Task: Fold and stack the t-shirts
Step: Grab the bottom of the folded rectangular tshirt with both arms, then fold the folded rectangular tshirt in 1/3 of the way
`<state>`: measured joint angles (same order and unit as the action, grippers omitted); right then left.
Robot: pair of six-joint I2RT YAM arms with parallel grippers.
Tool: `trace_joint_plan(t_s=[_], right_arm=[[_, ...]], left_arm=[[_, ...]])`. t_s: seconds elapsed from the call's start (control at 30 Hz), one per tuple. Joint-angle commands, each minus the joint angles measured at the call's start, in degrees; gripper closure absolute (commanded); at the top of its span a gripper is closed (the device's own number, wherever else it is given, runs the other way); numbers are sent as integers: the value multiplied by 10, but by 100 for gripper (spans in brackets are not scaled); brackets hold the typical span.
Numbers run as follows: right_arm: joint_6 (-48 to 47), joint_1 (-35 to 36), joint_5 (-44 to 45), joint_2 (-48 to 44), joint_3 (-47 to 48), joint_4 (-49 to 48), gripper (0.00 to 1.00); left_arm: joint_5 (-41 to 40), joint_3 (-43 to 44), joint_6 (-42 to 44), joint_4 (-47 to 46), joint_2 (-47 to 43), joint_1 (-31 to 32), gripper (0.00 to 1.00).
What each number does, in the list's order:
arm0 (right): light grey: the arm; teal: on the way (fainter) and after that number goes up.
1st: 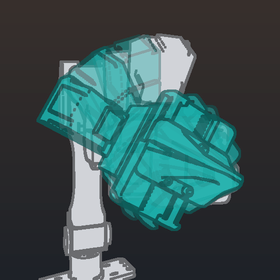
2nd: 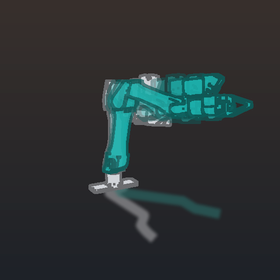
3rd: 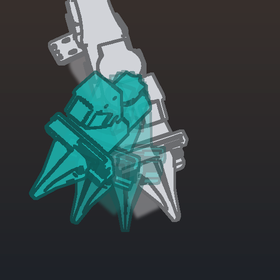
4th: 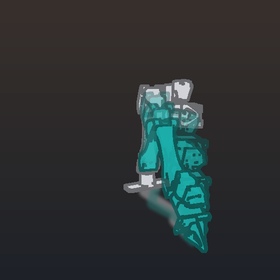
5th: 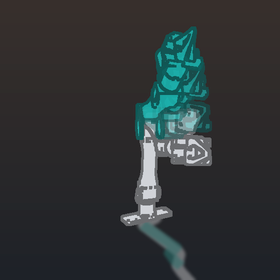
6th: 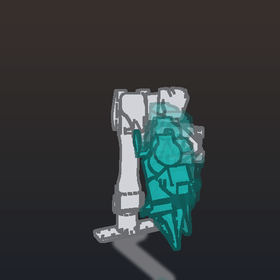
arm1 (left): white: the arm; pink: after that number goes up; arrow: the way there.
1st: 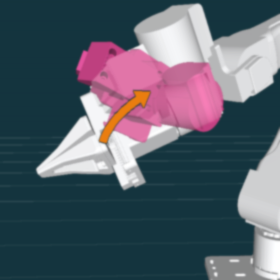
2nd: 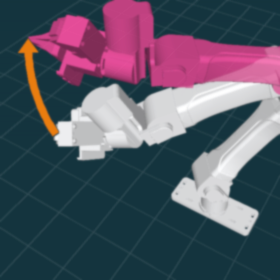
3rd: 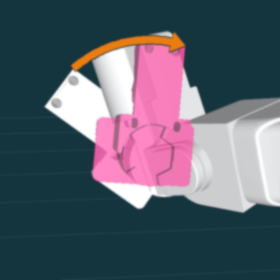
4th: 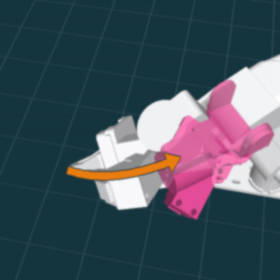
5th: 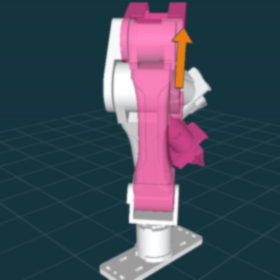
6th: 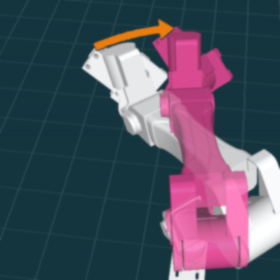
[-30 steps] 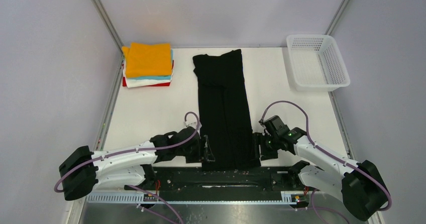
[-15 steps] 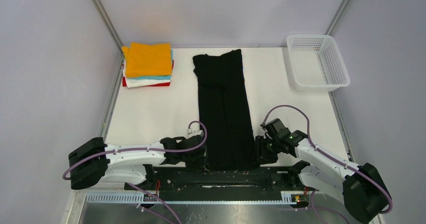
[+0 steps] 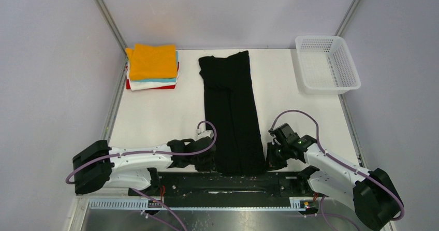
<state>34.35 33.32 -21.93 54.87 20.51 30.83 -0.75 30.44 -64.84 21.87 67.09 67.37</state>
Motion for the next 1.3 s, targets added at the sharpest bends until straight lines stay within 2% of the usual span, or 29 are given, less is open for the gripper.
trace_joint_plan(t_s=[0.0, 0.17, 0.4, 0.53, 0.73, 1.0, 1.27], right_arm=[[-6, 0, -19, -15, 39, -29, 100], [-14, 0, 2, 10, 106, -60, 100], [-20, -18, 61, 114, 243, -92, 100], [-16, -54, 75, 193, 319, -97, 100], [-15, -96, 85, 310, 429, -108, 100], [-23, -127, 68, 458, 559, -110, 100], [-27, -148, 90, 536, 624, -109, 99]], left_arm=[[-37, 35, 18, -35, -43, 2, 100], [-78, 62, 59, -49, -51, -43, 100], [-20, 93, 138, -163, -12, -188, 100], [-10, 150, 191, -164, 44, -257, 100], [53, 247, 244, -166, 163, -349, 100], [95, 353, 267, -148, 291, -419, 100], [102, 429, 287, -127, 375, -448, 100]])
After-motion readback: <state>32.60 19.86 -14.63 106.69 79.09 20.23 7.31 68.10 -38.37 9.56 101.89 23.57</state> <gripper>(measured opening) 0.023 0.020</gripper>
